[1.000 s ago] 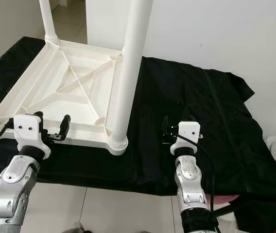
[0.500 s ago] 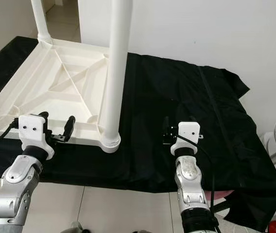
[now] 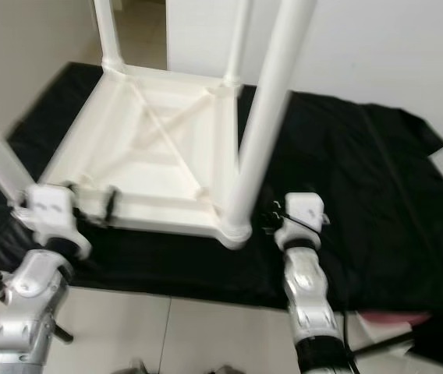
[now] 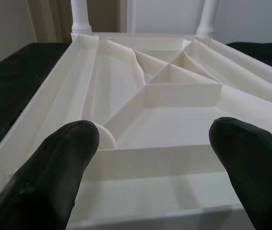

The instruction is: Building children table

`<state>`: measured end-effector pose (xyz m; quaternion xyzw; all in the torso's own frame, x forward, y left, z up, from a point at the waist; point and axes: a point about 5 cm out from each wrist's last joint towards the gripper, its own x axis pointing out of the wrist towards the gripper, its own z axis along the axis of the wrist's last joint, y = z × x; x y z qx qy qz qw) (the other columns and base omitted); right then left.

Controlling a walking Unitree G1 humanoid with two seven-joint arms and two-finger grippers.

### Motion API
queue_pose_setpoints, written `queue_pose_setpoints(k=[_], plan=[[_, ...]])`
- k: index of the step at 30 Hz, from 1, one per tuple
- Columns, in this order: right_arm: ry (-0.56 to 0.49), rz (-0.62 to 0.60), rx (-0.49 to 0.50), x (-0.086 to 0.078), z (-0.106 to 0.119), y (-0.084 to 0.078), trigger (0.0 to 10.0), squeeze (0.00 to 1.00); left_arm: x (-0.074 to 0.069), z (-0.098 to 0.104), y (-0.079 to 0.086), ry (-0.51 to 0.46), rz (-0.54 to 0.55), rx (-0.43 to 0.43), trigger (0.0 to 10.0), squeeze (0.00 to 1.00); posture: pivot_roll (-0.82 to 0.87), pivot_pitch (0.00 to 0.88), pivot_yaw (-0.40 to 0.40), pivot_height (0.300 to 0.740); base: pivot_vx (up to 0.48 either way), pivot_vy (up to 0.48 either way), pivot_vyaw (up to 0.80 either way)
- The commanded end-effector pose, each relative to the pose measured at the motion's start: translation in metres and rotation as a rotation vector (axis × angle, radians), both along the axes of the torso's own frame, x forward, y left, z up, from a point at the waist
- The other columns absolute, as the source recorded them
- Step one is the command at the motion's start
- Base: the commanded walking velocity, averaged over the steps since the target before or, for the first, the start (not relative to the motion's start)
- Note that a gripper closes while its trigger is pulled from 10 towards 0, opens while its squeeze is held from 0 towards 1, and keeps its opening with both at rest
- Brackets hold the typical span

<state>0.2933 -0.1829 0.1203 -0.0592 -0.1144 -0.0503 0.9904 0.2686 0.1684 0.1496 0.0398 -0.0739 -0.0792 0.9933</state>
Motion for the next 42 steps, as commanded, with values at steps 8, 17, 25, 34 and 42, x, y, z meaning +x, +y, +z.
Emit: queue_pose_setpoints(k=[8, 17, 25, 34, 42], plan=[[0.007, -0.017, 0.012, 0.000, -0.003, -0.001, 10.0, 0.00, 0.001, -0.001, -0.002, -0.004, -0.010, 0.086, 10.0, 0.00, 0.05, 0.046, -0.095, 0.740, 0.000, 0.000, 0.00], [0.004, -0.027, 0.009, 0.001, -0.003, -0.002, 10.0, 0.00, 0.000, -0.002, -0.005, -0.011, -0.027, 0.104, 10.0, 0.00, 0.06, 0.037, -0.096, 0.740, 0.000, 0.000, 0.00], [-0.036, -0.094, -0.007, -0.010, -0.003, -0.014, 10.0, 0.00, -0.004, 0.000, -0.012, -0.025, -0.088, 0.111, 10.0, 0.00, 0.06, 0.033, -0.096, 0.740, 0.000, 0.000, 0.00], [-0.010, -0.031, -0.026, -0.039, -0.015, -0.013, 10.0, 0.00, -0.011, -0.002, -0.021, -0.038, -0.170, 0.134, 10.0, 0.00, 0.05, 0.029, -0.082, 0.740, 0.000, 0.000, 0.00], [0.001, 0.007, -0.049, -0.044, -0.018, -0.013, 10.0, 0.00, -0.010, -0.003, -0.023, -0.032, -0.169, 0.136, 10.0, 0.00, 0.05, 0.030, -0.075, 0.740, 0.000, -0.147, 0.00]])
